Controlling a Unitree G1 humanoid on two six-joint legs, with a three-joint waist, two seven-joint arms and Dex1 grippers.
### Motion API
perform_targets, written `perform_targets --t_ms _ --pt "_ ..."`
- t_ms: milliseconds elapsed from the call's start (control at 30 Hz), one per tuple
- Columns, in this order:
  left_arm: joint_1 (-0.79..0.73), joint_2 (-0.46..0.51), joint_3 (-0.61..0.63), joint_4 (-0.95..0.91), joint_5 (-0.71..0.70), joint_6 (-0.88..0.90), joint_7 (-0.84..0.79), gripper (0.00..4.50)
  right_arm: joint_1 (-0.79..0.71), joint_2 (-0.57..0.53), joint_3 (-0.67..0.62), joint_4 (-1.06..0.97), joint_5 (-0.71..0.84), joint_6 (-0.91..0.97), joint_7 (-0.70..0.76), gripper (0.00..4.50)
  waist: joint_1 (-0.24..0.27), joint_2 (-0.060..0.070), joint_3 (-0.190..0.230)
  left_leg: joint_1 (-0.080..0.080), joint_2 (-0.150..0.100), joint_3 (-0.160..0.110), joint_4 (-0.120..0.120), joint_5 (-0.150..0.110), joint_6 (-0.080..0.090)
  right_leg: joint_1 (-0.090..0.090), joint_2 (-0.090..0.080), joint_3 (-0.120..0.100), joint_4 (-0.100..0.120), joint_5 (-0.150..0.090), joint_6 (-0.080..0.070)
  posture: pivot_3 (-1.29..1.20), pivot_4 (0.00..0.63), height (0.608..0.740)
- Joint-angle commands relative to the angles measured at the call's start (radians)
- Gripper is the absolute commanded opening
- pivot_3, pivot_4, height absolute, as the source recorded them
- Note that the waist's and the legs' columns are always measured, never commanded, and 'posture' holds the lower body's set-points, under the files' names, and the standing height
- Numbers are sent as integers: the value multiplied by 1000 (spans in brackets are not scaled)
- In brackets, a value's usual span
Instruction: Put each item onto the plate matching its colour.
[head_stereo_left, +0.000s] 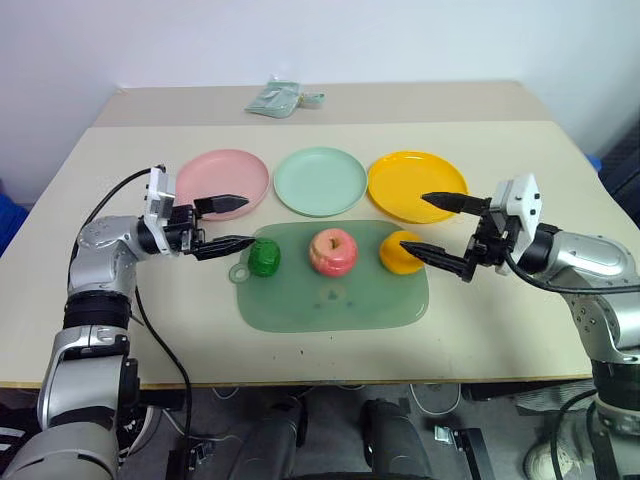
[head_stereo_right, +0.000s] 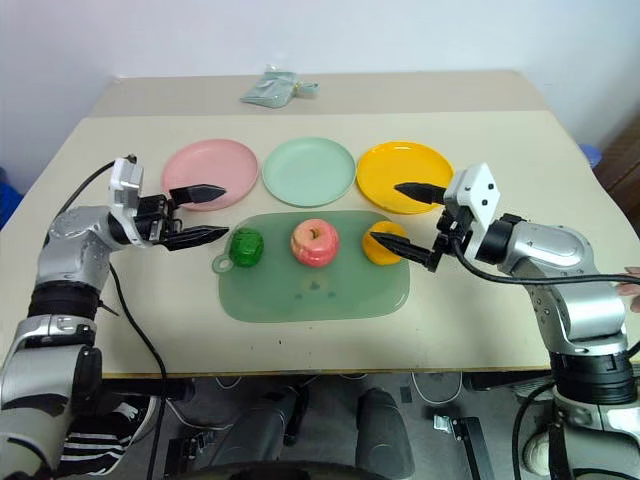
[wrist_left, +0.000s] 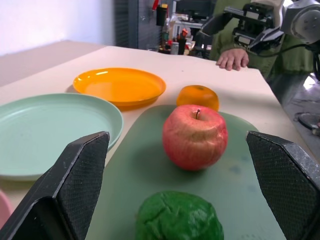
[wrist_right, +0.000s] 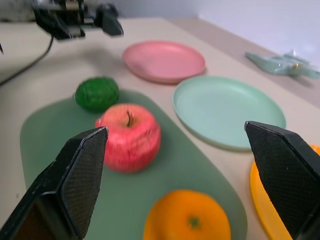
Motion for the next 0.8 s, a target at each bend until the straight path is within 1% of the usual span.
perform_targets --t_ms 33,167,267,333,433,533,633,800 --pt "35 41 39 -86 -21 24 20 4500 -42 15 20 33 -19 -35 15 4476 -3 0 0 0 0 0 0 0 0 0 0 0 0 0 0 0 150 740" --pt "73 66 56 -104 -18 22 42 4500 -61 50 40 30 -22 -33 -2 4476 -2 0 0 0 0 1 -1 0 0 -1 0 1 1 0 0 0 150 740" --pt "46 76 11 -30 66 -66 53 4500 -45 48 62 18 -36 -33 11 4476 5 0 0 0 0 1 0 0 0 -1 0 1 1 0 0 0 150 740" --pt "19 61 7 1 67 -44 68 4500 -47 36 63 18 -24 -11 23 4476 7 0 0 0 0 1 0 0 0 0 0 1 0 0 0 0 150 740" --pt "23 28 -15 1 69 -33 57 4500 -35 -4 80 0 -19 26 63 4476 7 0 0 0 0 1 0 0 0 0 0 1 0 0 0 0 150 740" --pt "28 -5 -34 21 85 -66 54 4500 -23 -17 69 -26 9 64 71 4476 3 0 0 0 0 1 0 0 0 0 0 1 0 0 0 0 150 740" --pt "21 -18 -62 57 118 -97 50 4500 -18 -20 58 -45 15 75 65 4476 -5 0 0 0 1 1 0 0 0 -1 1 1 0 0 0 0 150 740" --pt "9 -41 -120 123 198 -197 65 4500 -14 -23 33 -76 40 90 53 4476 3 0 0 0 1 2 0 0 0 -1 0 1 0 1 -1 0 150 740"
